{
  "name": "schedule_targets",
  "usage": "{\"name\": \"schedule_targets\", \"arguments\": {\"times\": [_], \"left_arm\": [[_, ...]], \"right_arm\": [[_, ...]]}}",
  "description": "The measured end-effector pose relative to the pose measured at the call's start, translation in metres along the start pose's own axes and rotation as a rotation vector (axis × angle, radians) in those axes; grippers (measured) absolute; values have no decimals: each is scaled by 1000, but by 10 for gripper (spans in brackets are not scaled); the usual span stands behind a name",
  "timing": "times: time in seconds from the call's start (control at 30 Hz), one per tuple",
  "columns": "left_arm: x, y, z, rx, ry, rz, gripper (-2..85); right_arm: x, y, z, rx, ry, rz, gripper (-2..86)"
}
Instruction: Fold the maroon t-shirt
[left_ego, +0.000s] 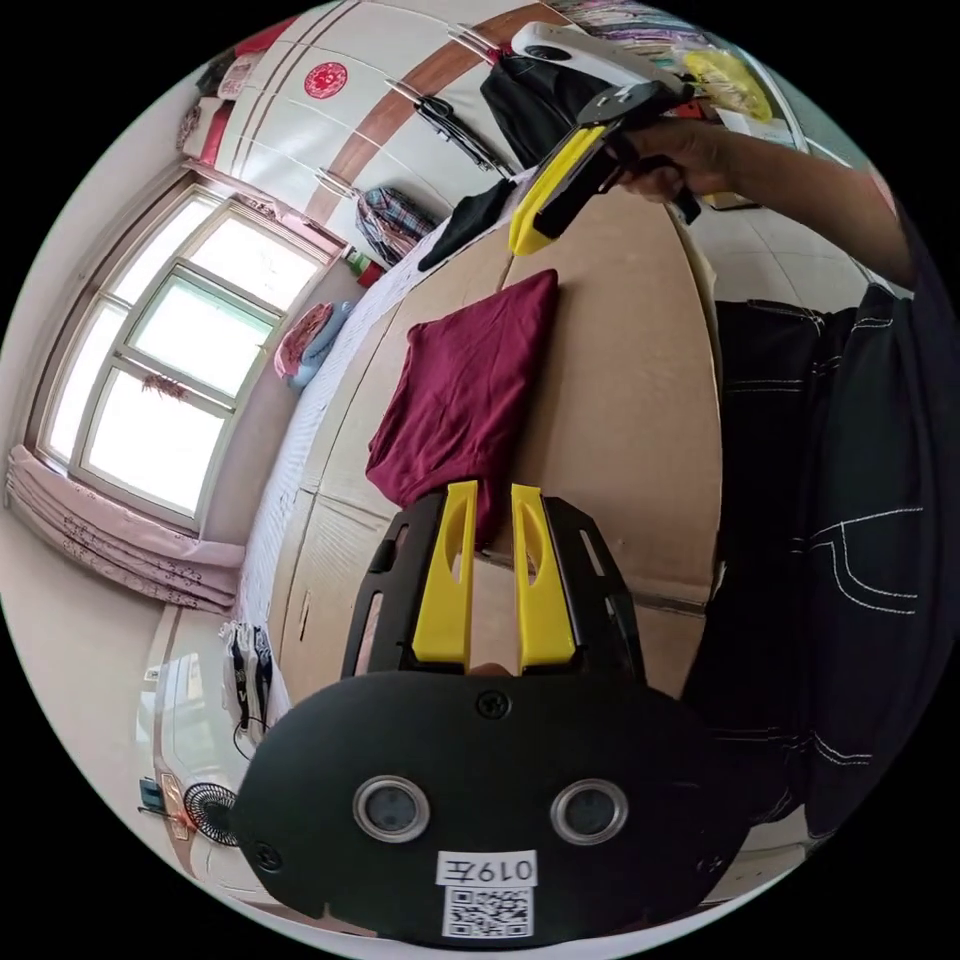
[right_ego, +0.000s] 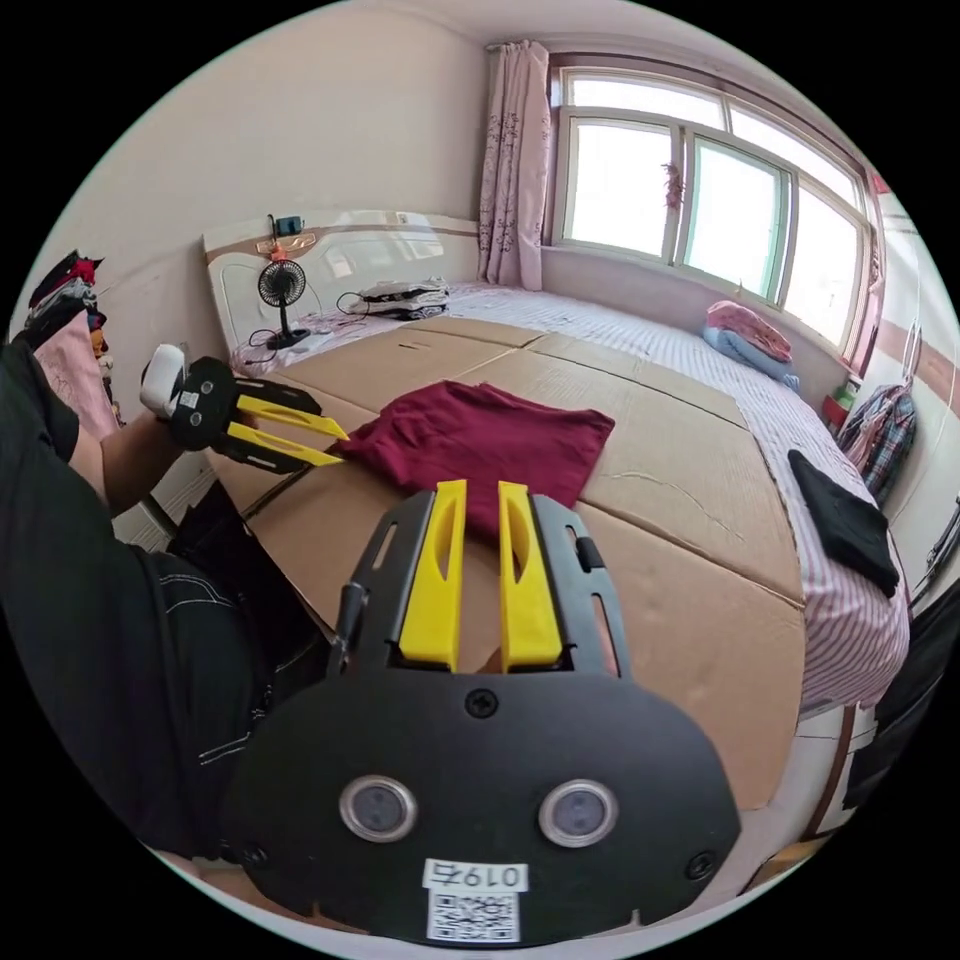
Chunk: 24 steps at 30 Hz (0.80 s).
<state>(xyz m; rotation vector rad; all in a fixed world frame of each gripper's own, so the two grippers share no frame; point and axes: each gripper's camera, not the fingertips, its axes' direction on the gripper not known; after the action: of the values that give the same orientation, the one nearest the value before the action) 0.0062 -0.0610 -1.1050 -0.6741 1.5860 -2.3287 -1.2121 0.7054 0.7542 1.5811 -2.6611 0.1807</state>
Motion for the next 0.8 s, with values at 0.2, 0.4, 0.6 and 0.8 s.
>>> {"name": "schedule_targets", "arguments": {"times": [0.2, 0.4, 0.6, 0.8], "left_arm": [[69, 0, 13, -39, -63, 132, 10], [126, 3, 25, -71, -124, 228, 8], [172, 5, 36, -74, -171, 328, 8], [221, 16, 49, -107, -287, 520, 8]], "right_arm": [[3, 85, 39, -42, -38, -78, 60], [46, 171, 60, -11, -88, -38, 53], [89, 255, 87, -36, -89, -46, 50], [119, 329, 122, -70, -100, -106, 49]]}}
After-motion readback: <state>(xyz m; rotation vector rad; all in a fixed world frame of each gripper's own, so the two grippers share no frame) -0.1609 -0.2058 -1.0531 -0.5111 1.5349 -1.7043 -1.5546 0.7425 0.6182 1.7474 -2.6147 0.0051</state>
